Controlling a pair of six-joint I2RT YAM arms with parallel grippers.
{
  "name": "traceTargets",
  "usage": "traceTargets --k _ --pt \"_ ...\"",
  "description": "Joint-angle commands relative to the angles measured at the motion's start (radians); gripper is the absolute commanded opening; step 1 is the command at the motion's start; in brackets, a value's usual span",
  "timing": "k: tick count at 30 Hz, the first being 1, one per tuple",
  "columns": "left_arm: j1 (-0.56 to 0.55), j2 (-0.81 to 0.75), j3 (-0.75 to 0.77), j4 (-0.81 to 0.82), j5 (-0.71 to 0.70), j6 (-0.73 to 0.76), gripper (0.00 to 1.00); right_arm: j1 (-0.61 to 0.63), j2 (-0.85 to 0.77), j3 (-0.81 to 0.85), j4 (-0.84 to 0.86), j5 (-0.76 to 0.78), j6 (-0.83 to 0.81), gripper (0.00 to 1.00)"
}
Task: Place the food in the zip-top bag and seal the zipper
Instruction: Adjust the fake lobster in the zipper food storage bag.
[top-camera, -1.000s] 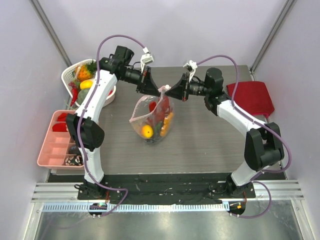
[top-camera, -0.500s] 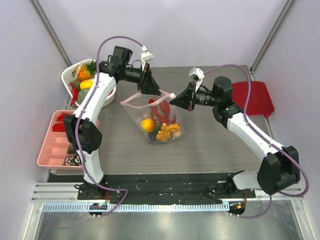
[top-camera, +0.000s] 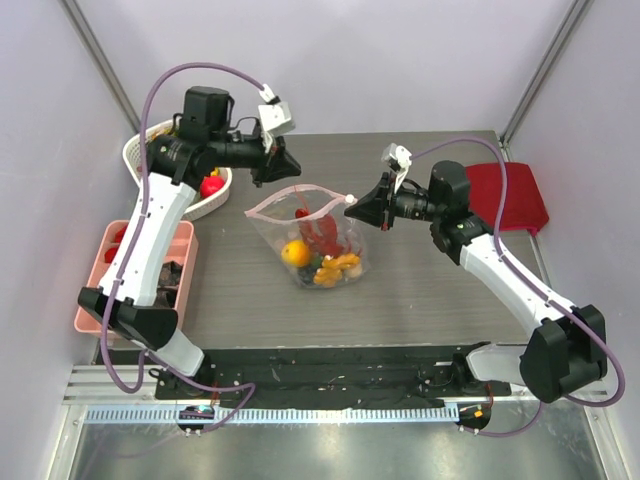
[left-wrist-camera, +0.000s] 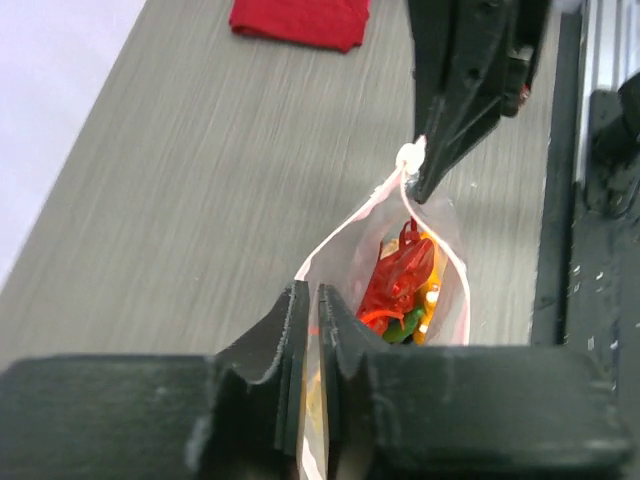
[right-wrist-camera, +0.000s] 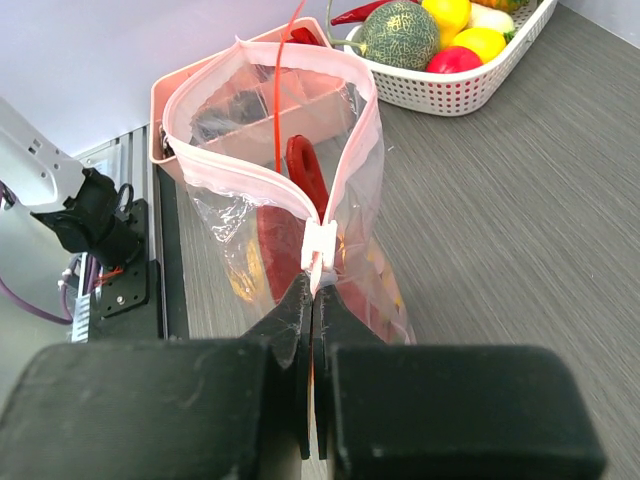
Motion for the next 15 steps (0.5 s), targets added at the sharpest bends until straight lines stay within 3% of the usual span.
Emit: traceTargets --k 1,9,15 --pt "-0.082 0.037 0.056 -0.153 -0.173 0.172 0.06 0.003 -0.042 -0.002 0.027 0.003 -0.031 0.01" --pt "-0.234 0.08 0.053 -0.241 -0.249 0.325 0.01 0.003 -0.053 0.0 0.027 -0.005 -0.042 0.01" --pt "-0.254 0.12 0.062 -0.39 -0.221 0.453 0.15 0.003 -0.051 0.004 0.029 -0.009 -0.046 0.01"
